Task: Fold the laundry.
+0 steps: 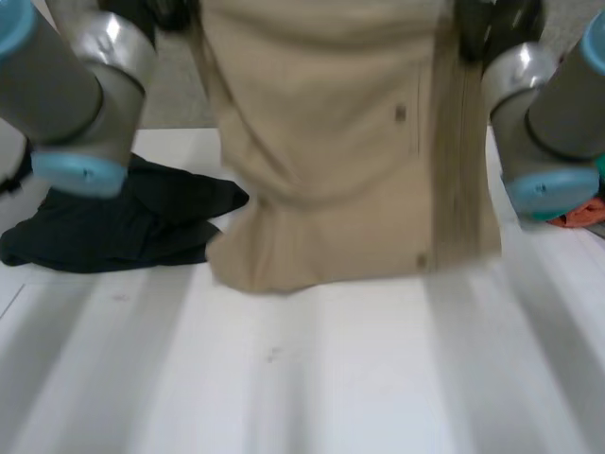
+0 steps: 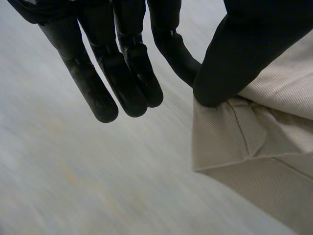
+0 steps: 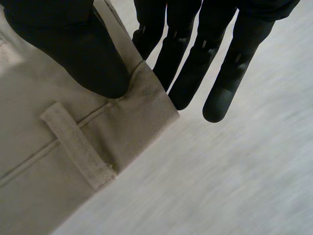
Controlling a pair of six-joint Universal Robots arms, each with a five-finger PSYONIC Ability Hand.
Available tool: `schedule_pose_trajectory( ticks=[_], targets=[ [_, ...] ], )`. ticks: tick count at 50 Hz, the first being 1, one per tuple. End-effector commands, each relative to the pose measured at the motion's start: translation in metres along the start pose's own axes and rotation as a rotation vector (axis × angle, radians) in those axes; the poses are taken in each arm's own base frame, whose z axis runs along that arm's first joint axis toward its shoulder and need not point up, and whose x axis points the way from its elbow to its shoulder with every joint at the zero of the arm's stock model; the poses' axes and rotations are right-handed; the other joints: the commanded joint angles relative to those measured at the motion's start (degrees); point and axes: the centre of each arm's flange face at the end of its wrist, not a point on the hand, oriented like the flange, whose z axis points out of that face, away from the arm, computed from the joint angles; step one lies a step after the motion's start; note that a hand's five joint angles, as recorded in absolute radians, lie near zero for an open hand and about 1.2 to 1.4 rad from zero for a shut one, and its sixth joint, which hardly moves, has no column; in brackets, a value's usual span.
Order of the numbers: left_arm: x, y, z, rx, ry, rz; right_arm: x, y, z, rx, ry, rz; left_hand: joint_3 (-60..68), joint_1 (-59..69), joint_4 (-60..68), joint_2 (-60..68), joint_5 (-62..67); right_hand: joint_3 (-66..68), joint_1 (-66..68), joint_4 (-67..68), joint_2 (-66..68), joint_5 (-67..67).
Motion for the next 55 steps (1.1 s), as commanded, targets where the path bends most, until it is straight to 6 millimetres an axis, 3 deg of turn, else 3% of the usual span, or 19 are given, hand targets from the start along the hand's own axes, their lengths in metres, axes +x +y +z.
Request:
schedule_pose_trajectory(
  ticks=[1,3,7,9,10,13,16,17,19,20,25,28,32,33,34,36,40,46,55],
  targets=[
    [-0.030,-0.075,0.003,0.234,-0.065,-0.051,0.034,-0.066,0.015,0.270,0.137,0.028,11.65,14.17,11.10,11.37,13.32,11.99,18.01,11.40,12.68,11.71],
    [-0.032,-0.075,-0.002,0.220,-0.043,-0.059,0.031,-0.066,0.011,0.250,0.103,0.028,11.65,14.17,11.10,11.37,13.32,11.99,18.01,11.40,12.68,11.71],
    [-0.031,-0.055,-0.019,0.132,0.006,-0.080,0.016,-0.045,-0.007,0.104,-0.016,0.023,11.65,14.17,11.10,11.37,13.32,11.99,18.01,11.40,12.68,11.71],
    [-0.025,-0.033,-0.033,0.047,0.042,-0.087,0.003,-0.025,-0.023,-0.005,-0.093,0.021,11.65,14.17,11.10,11.37,13.32,11.99,18.01,11.40,12.68,11.71],
    [-0.020,-0.015,-0.045,-0.020,0.063,-0.091,-0.013,-0.006,-0.041,-0.105,-0.166,0.023,11.65,14.17,11.10,11.37,13.32,11.99,18.01,11.40,12.68,11.71],
    [-0.010,0.014,-0.066,-0.127,0.098,-0.100,-0.027,0.012,-0.061,-0.185,-0.230,0.022,11.65,14.17,11.10,11.37,13.32,11.99,18.01,11.40,12.68,11.71],
    [0.009,0.051,-0.101,-0.273,0.160,-0.119,-0.051,0.037,-0.096,-0.295,-0.327,0.013,11.65,14.17,11.10,11.37,13.32,11.99,18.01,11.40,12.68,11.71],
    [0.019,0.072,-0.122,-0.356,0.193,-0.128,-0.060,0.050,-0.114,-0.344,-0.367,-0.001,11.65,14.17,11.10,11.37,13.32,11.99,18.01,11.40,12.68,11.71],
    [0.031,0.090,-0.142,-0.431,0.233,-0.139,-0.068,0.063,-0.129,-0.391,-0.398,-0.014,11.65,14.17,11.10,11.37,13.32,11.99,18.01,11.40,12.68,11.71],
    [0.042,0.106,-0.162,-0.498,0.273,-0.146,-0.077,0.076,-0.145,-0.442,-0.438,-0.028,11.65,14.17,11.10,11.37,13.32,11.99,18.01,11.40,12.68,11.71],
    [0.065,0.139,-0.204,-0.625,0.360,-0.129,-0.089,0.101,-0.175,-0.536,-0.503,-0.062,11.65,14.17,11.10,11.37,13.32,11.99,18.01,11.40,12.68,11.71],
    [0.067,0.146,-0.211,-0.650,0.375,-0.112,-0.087,0.108,-0.179,-0.565,-0.507,-0.065,0.61,3.12,0.05,0.32,2.28,11.99,18.01,11.40,12.68,11.71],
    [0.060,0.137,-0.208,-0.643,0.360,-0.114,-0.085,0.110,-0.180,-0.580,-0.504,-0.057,-10.84,-8.32,-11.39,-11.12,-9.16,11.99,18.01,11.40,12.68,11.71],
    [0.059,0.134,-0.207,-0.642,0.356,-0.114,-0.084,0.110,-0.180,-0.582,-0.502,-0.054,-15.87,-13.35,-16.42,-16.15,-14.19,11.99,18.01,11.40,12.68,11.71],
    [0.054,0.127,-0.206,-0.640,0.346,-0.116,-0.083,0.109,-0.180,-0.585,-0.499,-0.052,-29.24,-26.72,-29.79,-29.52,-27.57,11.99,18.01,11.40,12.68,11.71],
    [0.050,0.120,-0.207,-0.639,0.339,-0.117,-0.080,0.108,-0.181,-0.595,-0.493,-0.037,-38.92,-36.41,-39.48,-39.21,-37.25,11.99,18.01,11.40,12.68,11.71],
    [0.042,0.112,-0.215,-0.667,0.333,-0.118,-0.075,0.110,-0.183,-0.611,-0.478,-0.014,-41.82,-39.30,-42.38,-42.11,-40.15,11.99,18.01,11.40,12.68,11.71],
    [0.032,0.125,-0.228,-0.747,0.327,-0.144,-0.074,0.114,-0.184,-0.627,-0.477,-0.006,-39.64,-37.12,-40.19,-39.92,-37.97,11.99,18.01,11.40,12.68,11.71],
    [0.042,0.143,-0.235,-0.806,0.394,-0.183,-0.077,0.111,-0.185,-0.622,-0.485,-0.004,-36.44,-33.92,-36.99,-36.72,-34.77,11.99,18.01,11.40,12.68,11.71]
  ],
)
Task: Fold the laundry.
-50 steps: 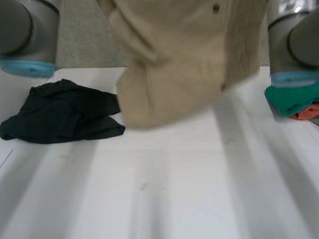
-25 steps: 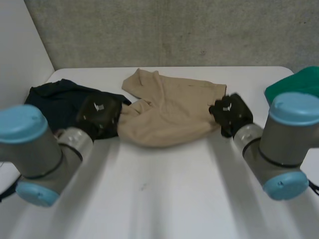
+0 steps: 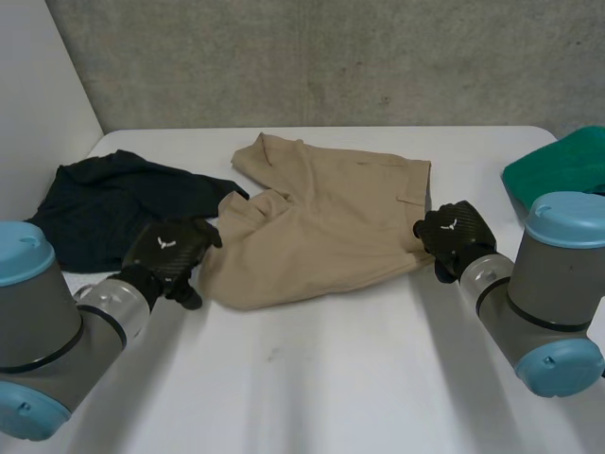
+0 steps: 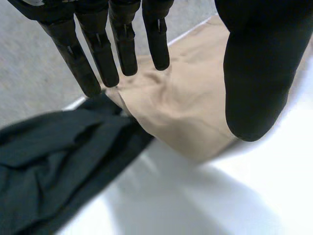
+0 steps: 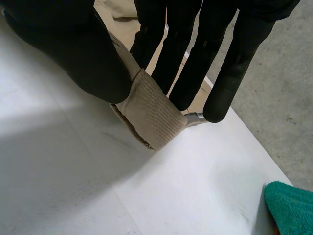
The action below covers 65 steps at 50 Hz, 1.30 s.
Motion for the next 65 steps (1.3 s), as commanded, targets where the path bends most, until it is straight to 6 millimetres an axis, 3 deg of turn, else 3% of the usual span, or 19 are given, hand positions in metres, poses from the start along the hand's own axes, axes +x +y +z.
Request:
schedule_pose_trajectory(
  ticks=[1,11,13,15,20,26,30,33,39,42,46,51,53,56,57,58,60,62,65],
  targets=[
    [0.003,0.012,0.014,-0.027,0.041,-0.013,-0.004,-0.001,-0.001,0.003,-0.008,-0.003,6.12,6.25,6.06,6.04,5.71,11.72,17.53,11.40,12.68,11.44],
    [0.015,0.022,0.044,-0.020,0.078,0.001,-0.007,-0.002,-0.003,0.001,-0.014,0.001,16.71,16.83,16.64,16.63,16.30,11.72,17.53,11.40,12.68,11.44],
    [0.015,0.024,0.052,-0.017,0.072,0.004,-0.006,-0.002,-0.003,0.003,-0.011,0.003,26.10,26.23,26.04,26.02,25.69,11.72,17.53,11.40,12.68,11.44],
    [0.013,0.024,0.059,-0.003,0.050,0.011,-0.005,-0.002,-0.003,0.003,-0.008,0.004,50.27,50.40,50.21,50.20,49.87,11.72,17.53,11.40,12.68,11.44],
    [0.005,0.004,0.058,0.051,-0.051,0.025,0.000,-0.006,-0.006,0.002,0.012,0.007,53.88,54.00,53.82,53.80,53.47,11.72,17.53,11.40,12.68,11.44],
    [0.005,-0.040,0.014,0.092,-0.086,0.041,0.009,-0.018,-0.025,-0.025,-0.003,-0.019,53.88,54.00,53.82,53.80,53.47,11.72,17.53,11.40,12.68,11.44],
    [0.019,-0.062,-0.048,0.010,0.005,0.082,0.011,-0.027,-0.062,-0.117,-0.104,-0.177,53.88,54.00,53.82,53.80,53.47,11.72,17.53,11.40,12.68,11.44],
    [0.034,-0.055,-0.084,-0.113,0.117,0.143,0.008,-0.018,-0.087,-0.226,-0.227,-0.301,53.88,54.00,53.82,53.80,53.47,11.72,17.53,11.40,12.68,11.44],
    [0.050,-0.024,-0.117,-0.399,0.292,0.238,0.003,0.002,-0.114,-0.368,-0.420,-0.461,53.88,54.00,53.82,53.80,53.47,11.72,17.53,11.40,12.68,11.44],
    [0.050,-0.018,-0.109,-0.438,0.299,0.274,0.003,0.000,-0.108,-0.332,-0.404,-0.455,53.88,54.00,53.82,53.80,53.47,11.72,17.53,11.40,12.68,11.44],
    [0.048,-0.017,-0.076,-0.382,0.223,0.294,-0.001,-0.004,-0.091,-0.285,-0.360,-0.411,53.88,54.00,53.82,53.80,53.47,11.72,17.53,11.40,12.68,11.44],
    [0.040,-0.031,-0.009,-0.203,0.069,0.326,-0.001,-0.010,-0.047,-0.202,-0.252,-0.352,53.88,54.00,53.82,53.80,53.47,11.72,17.53,11.40,12.68,11.44],
    [0.028,-0.058,0.021,-0.049,-0.017,0.330,0.013,-0.028,-0.021,-0.125,-0.125,-0.334,53.88,54.00,53.82,53.80,53.47,11.72,17.53,11.40,12.68,11.44],
    [0.009,-0.106,0.041,0.167,-0.121,0.322,0.039,-0.063,0.003,-0.002,0.054,-0.309,53.88,54.00,53.82,53.80,53.47,11.72,17.53,11.40,12.68,11.44],
    [-0.008,-0.144,0.048,0.338,-0.204,0.314,0.062,-0.094,0.013,0.111,0.186,-0.279,53.88,54.00,53.82,53.80,53.47,11.72,17.53,11.40,12.68,11.44],
    [-0.017,-0.164,0.049,0.426,-0.249,0.304,0.074,-0.110,0.016,0.172,0.252,-0.258,53.88,54.00,53.82,53.80,53.47,11.72,17.53,11.40,12.68,11.44],
    [-0.034,-0.199,0.047,0.593,-0.325,0.275,0.098,-0.144,0.017,0.313,0.380,-0.209,53.88,54.00,53.82,53.80,53.47,11.72,17.53,11.40,12.68,11.44],
    [-0.057,-0.256,0.027,0.874,-0.421,0.205,0.128,-0.188,0.009,0.525,0.528,-0.138,53.88,54.00,53.82,53.80,53.47,11.72,17.53,11.40,12.68,11.44],
    [-0.076,-0.300,-0.001,1.093,-0.495,0.106,0.155,-0.231,-0.011,0.775,0.650,-0.084,53.88,54.00,53.82,53.80,53.47,11.72,17.53,11.40,12.68,11.44]
  ],
)
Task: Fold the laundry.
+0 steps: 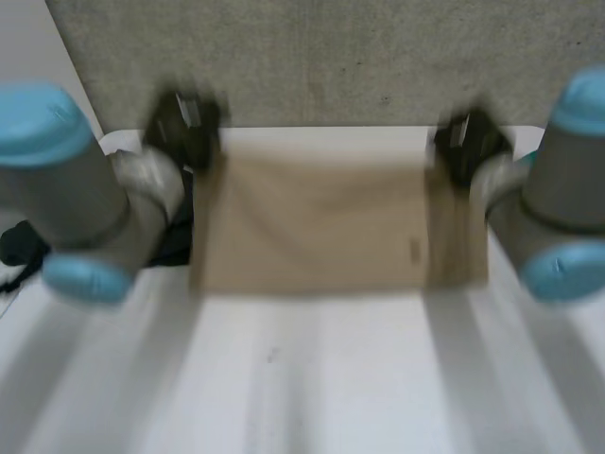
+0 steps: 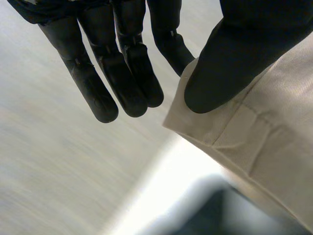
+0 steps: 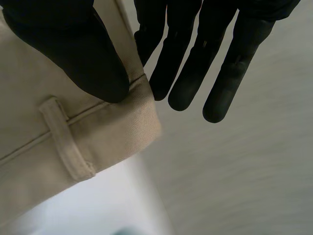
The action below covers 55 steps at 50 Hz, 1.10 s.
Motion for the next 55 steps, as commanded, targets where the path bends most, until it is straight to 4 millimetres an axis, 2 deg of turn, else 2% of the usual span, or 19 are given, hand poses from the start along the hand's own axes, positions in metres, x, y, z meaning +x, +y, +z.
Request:
schedule_pose_trajectory(
  ticks=[1,4,7,14,18,25,26,29,30,33,36,39,44,47,48,49,52,53,55],
  targets=[
    [-0.112,-0.133,0.025,0.645,-0.402,-0.179,0.124,-0.109,0.015,0.570,0.542,0.178,11.63,13.05,11.08,11.27,12.18,11.69,17.43,11.29,12.68,11.34],
    [-0.116,-0.134,0.022,0.594,-0.396,-0.193,0.128,-0.118,0.014,0.647,0.545,0.160,11.63,13.05,11.08,11.27,12.18,11.69,17.43,11.29,12.68,11.34],
    [-0.108,-0.119,0.021,0.496,-0.349,-0.194,0.123,-0.115,0.018,0.637,0.521,0.158,11.63,13.05,11.08,11.27,12.18,11.69,17.43,11.29,12.68,11.34],
    [-0.081,-0.070,0.014,0.324,-0.265,-0.197,0.085,-0.087,0.030,0.518,0.389,0.166,11.63,13.05,11.08,11.27,12.18,11.69,17.43,11.29,12.68,11.34],
    [-0.053,-0.037,0.008,0.232,-0.186,-0.198,0.048,-0.060,0.035,0.423,0.282,0.170,11.63,13.05,11.08,11.27,12.18,11.69,17.43,11.29,12.68,11.34],
    [0.005,0.049,-0.011,-0.027,-0.063,-0.184,-0.027,-0.002,0.035,0.259,0.091,0.176,11.63,13.05,11.08,11.27,12.18,11.69,17.43,11.29,12.68,11.34],
    [0.017,0.068,-0.017,-0.088,-0.038,-0.177,-0.035,0.005,0.035,0.240,0.071,0.176,11.63,13.05,11.08,11.27,12.18,11.69,17.43,11.29,12.68,11.34],
    [0.036,0.093,-0.030,-0.177,0.004,-0.169,-0.068,0.037,0.033,0.148,-0.010,0.174,11.63,13.05,11.08,11.27,12.18,11.69,17.43,11.29,12.68,11.34],
    [0.049,0.108,-0.040,-0.235,0.034,-0.164,-0.083,0.050,0.029,0.104,-0.049,0.170,11.63,13.05,11.08,11.27,12.18,11.69,17.43,11.29,12.68,11.34],
    [0.066,0.124,-0.061,-0.327,0.094,-0.142,-0.107,0.072,0.017,0.014,-0.132,0.147,11.63,13.05,11.08,11.27,12.18,11.69,17.43,11.29,12.68,11.34],
    [0.071,0.126,-0.075,-0.379,0.130,-0.118,-0.114,0.081,0.006,-0.045,-0.187,0.121,11.63,13.05,11.08,11.27,12.18,11.69,17.43,11.29,12.68,11.34],
    [0.066,0.117,-0.086,-0.419,0.159,-0.085,-0.113,0.082,-0.007,-0.094,-0.238,0.106,11.63,13.05,11.08,11.27,12.18,11.69,17.43,11.29,12.68,11.34],
    [0.056,0.092,-0.108,-0.473,0.212,-0.050,-0.099,0.073,-0.033,-0.150,-0.294,0.085,11.63,13.05,11.08,11.27,12.18,11.69,17.43,11.29,12.68,11.34],
    [0.051,0.075,-0.132,-0.540,0.271,-0.030,-0.083,0.065,-0.056,-0.202,-0.339,0.048,11.63,13.05,11.08,11.27,12.18,11.69,17.43,11.29,12.68,11.34],
    [0.050,0.072,-0.136,-0.552,0.282,-0.029,-0.083,0.065,-0.056,-0.203,-0.339,0.048,11.63,13.05,11.08,11.27,12.18,11.69,17.43,11.29,12.68,11.34],
    [0.050,0.067,-0.147,-0.587,0.313,-0.019,-0.077,0.062,-0.078,-0.260,-0.411,0.000,11.63,13.05,11.08,11.27,12.18,11.69,17.43,11.29,12.68,11.34],
    [0.053,0.062,-0.167,-0.653,0.382,0.008,-0.073,0.063,-0.097,-0.317,-0.481,-0.046,11.63,13.05,11.08,11.27,12.18,11.69,17.43,11.29,12.68,11.34],
    [0.054,0.059,-0.180,-0.700,0.432,0.034,-0.070,0.065,-0.112,-0.364,-0.545,-0.083,11.63,13.05,11.08,11.27,12.18,11.69,17.43,11.29,12.68,11.34],
    [0.055,0.057,-0.192,-0.737,0.477,0.061,-0.069,0.067,-0.128,-0.408,-0.613,-0.120,11.63,13.05,11.08,11.27,12.18,11.69,17.43,11.29,12.68,11.34]
  ],
)
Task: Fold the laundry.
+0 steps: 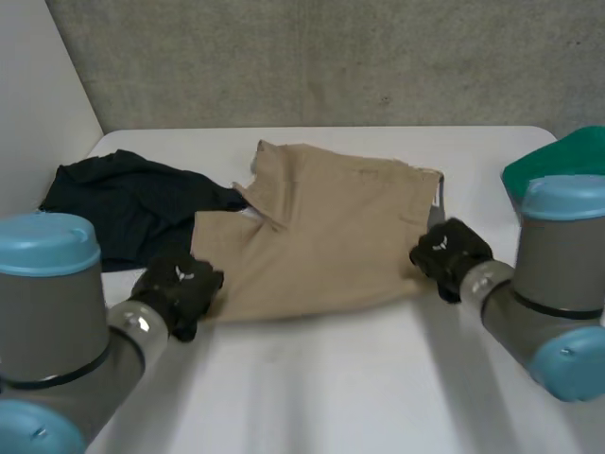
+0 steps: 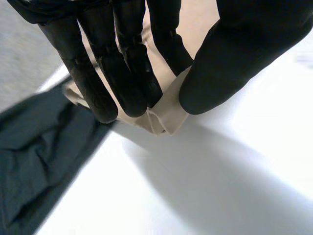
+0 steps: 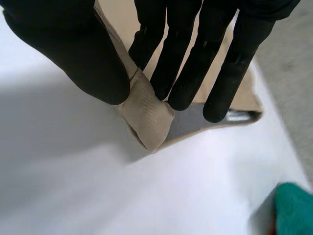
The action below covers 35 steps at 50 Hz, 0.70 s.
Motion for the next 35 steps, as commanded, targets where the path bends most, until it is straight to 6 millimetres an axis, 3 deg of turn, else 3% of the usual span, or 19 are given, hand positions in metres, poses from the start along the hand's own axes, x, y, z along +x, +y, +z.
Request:
schedule_pose_trajectory(
  ticks=[1,13,18,24,25,28,31,35],
  targets=[
    [0.022,0.018,-0.057,-0.220,0.179,0.123,-0.012,0.020,-0.072,-0.236,-0.267,-0.158,11.63,13.05,11.07,11.25,12.17,11.69,17.20,11.29,12.24,11.34],
    [0.027,0.009,-0.074,-0.229,0.220,0.193,-0.025,0.023,-0.088,-0.212,-0.331,-0.141,11.63,13.05,11.07,11.25,12.17,11.69,17.20,11.29,12.24,11.34],
    [0.019,-0.009,-0.073,-0.183,0.207,0.231,-0.012,0.019,-0.080,-0.187,-0.277,-0.132,11.63,13.05,11.07,11.25,12.17,11.69,17.20,11.29,12.24,11.34],
    [-0.001,-0.052,-0.009,0.044,0.057,0.203,0.031,0.000,-0.034,-0.048,-0.016,-0.029,11.63,13.05,11.07,11.25,12.17,11.69,17.20,11.29,12.24,11.34],
    [-0.010,-0.065,0.015,0.127,-0.004,0.190,0.041,-0.002,-0.020,-0.031,0.046,0.013,11.63,13.05,11.07,11.25,12.17,11.69,17.20,11.29,12.24,11.34],
    [-0.020,-0.083,0.047,0.242,-0.081,0.179,0.053,-0.001,0.000,-0.016,0.141,0.063,11.63,13.05,11.07,11.25,12.17,11.69,17.20,11.29,12.24,11.34],
    [-0.032,-0.103,0.100,0.398,-0.190,0.167,0.065,0.002,0.028,-0.012,0.257,0.091,11.63,13.05,11.07,11.25,12.17,11.69,17.20,11.29,12.24,11.34],
    [-0.037,-0.110,0.147,0.510,-0.256,0.162,0.073,0.004,0.060,0.021,0.360,0.076,11.63,13.05,11.07,11.25,12.17,11.69,17.20,11.29,12.24,11.34]
  ],
)
